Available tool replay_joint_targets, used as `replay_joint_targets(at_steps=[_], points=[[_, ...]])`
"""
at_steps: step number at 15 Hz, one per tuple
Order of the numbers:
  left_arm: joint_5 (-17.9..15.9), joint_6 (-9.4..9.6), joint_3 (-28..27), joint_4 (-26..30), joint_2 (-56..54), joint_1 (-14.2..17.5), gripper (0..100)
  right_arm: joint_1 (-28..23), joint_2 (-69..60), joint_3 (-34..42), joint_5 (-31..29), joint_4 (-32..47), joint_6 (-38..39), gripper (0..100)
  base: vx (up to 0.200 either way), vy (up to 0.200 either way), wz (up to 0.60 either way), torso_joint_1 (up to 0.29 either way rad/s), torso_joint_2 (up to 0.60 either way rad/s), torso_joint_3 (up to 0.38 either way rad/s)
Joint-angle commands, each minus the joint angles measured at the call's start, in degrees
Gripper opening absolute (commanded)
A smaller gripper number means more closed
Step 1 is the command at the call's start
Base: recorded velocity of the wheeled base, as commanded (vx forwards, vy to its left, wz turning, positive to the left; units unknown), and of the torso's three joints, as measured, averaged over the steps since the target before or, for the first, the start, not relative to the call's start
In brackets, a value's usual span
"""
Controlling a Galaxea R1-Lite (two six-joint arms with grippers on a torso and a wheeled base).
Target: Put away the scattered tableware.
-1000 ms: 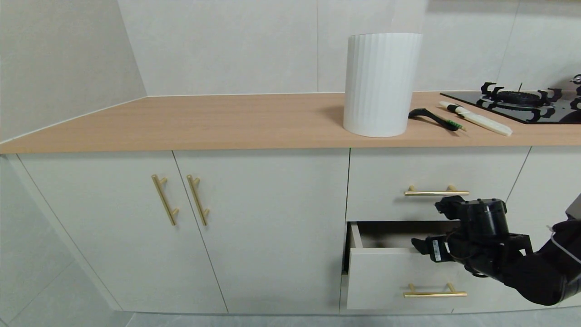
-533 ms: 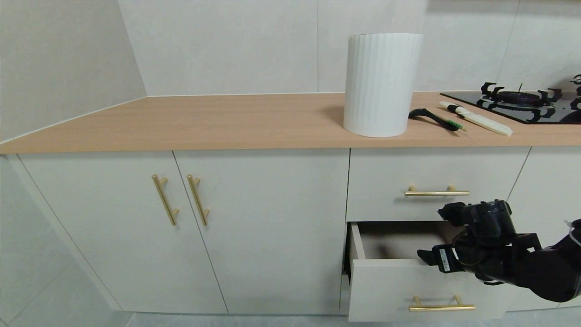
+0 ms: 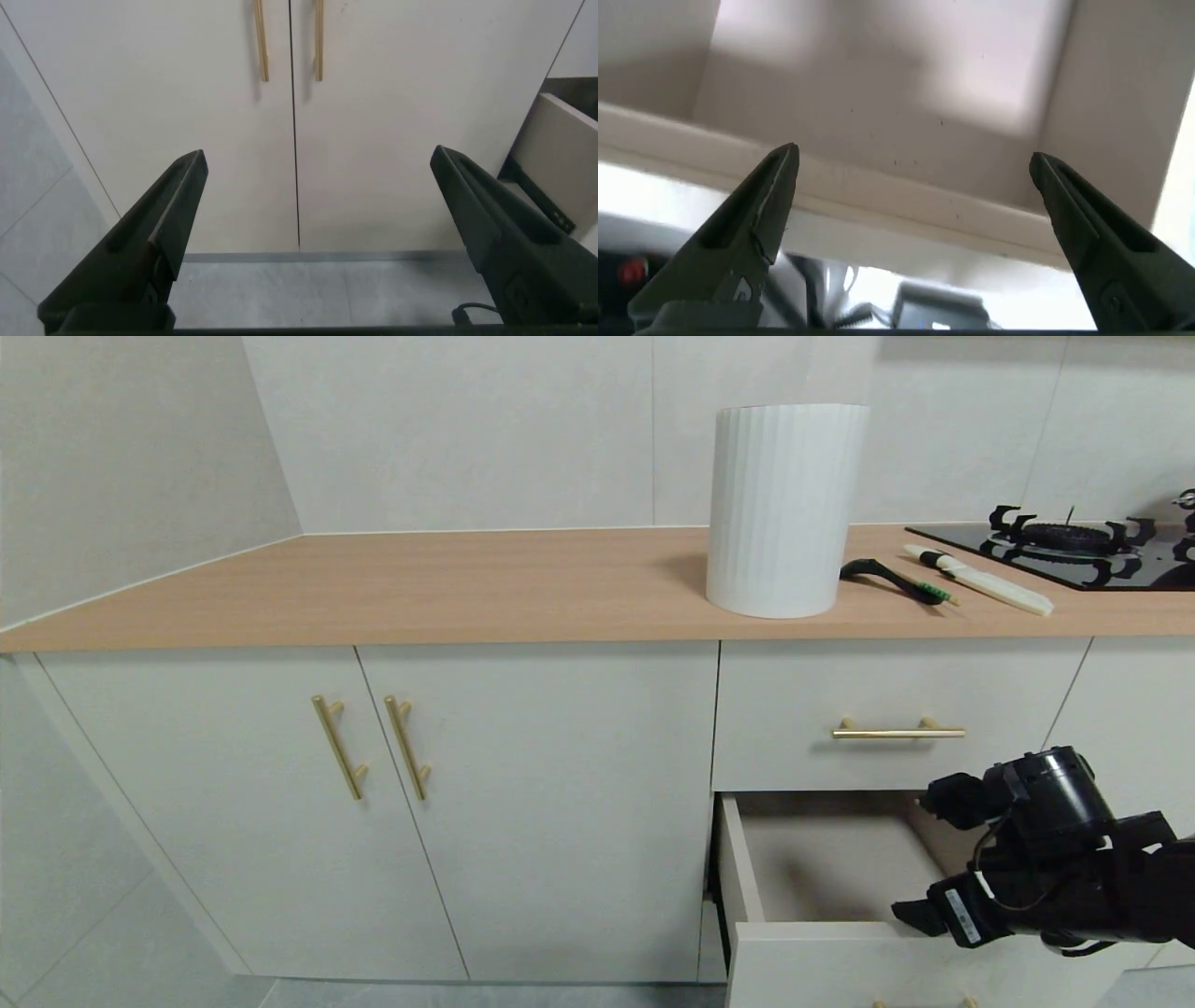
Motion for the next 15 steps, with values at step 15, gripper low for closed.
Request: replay_joint_targets(at_steps=[15], points=[[0.01,0.02,0.00,0.02,0.02,0.01,100,6.60,-11.58,-9.33,-0.10,27.03,3.63,100,0.000,0.000,0.00,0.000,0.00,0.000]])
